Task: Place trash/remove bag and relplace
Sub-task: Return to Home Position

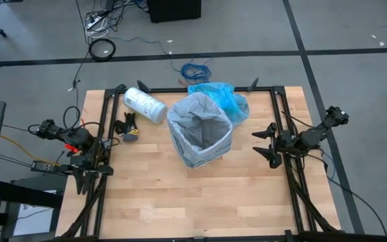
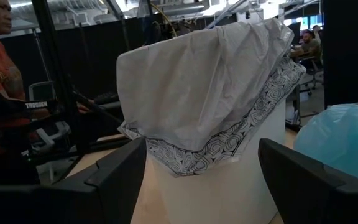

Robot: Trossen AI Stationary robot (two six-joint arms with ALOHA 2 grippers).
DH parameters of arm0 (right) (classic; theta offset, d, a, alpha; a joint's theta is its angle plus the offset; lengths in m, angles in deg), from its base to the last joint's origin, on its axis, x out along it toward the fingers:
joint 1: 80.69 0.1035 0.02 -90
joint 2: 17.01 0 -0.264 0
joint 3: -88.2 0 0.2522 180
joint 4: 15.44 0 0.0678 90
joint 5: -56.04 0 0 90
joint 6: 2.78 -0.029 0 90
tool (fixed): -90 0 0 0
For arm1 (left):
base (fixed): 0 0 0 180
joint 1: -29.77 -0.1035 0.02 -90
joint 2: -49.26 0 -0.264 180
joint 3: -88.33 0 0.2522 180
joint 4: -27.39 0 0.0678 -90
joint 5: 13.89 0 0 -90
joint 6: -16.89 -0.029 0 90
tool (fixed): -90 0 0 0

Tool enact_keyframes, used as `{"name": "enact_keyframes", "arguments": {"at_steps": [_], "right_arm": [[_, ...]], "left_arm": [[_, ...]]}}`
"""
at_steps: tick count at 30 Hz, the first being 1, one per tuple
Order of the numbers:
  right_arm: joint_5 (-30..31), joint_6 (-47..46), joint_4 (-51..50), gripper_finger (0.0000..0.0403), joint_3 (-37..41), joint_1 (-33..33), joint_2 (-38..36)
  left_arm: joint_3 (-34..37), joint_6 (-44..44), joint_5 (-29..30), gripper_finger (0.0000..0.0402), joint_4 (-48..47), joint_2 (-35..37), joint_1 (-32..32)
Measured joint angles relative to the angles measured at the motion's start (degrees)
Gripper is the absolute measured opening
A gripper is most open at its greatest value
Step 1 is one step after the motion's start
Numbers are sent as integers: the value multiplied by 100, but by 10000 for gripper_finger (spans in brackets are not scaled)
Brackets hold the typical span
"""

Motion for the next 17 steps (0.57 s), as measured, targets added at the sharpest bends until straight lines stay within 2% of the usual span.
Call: {"name": "enact_keyframes", "arguments": {"at_steps": [17], "right_arm": [[-2,1,2,297,0,0,0]], "left_arm": [[0,0,0,76,0,0,0]]}}
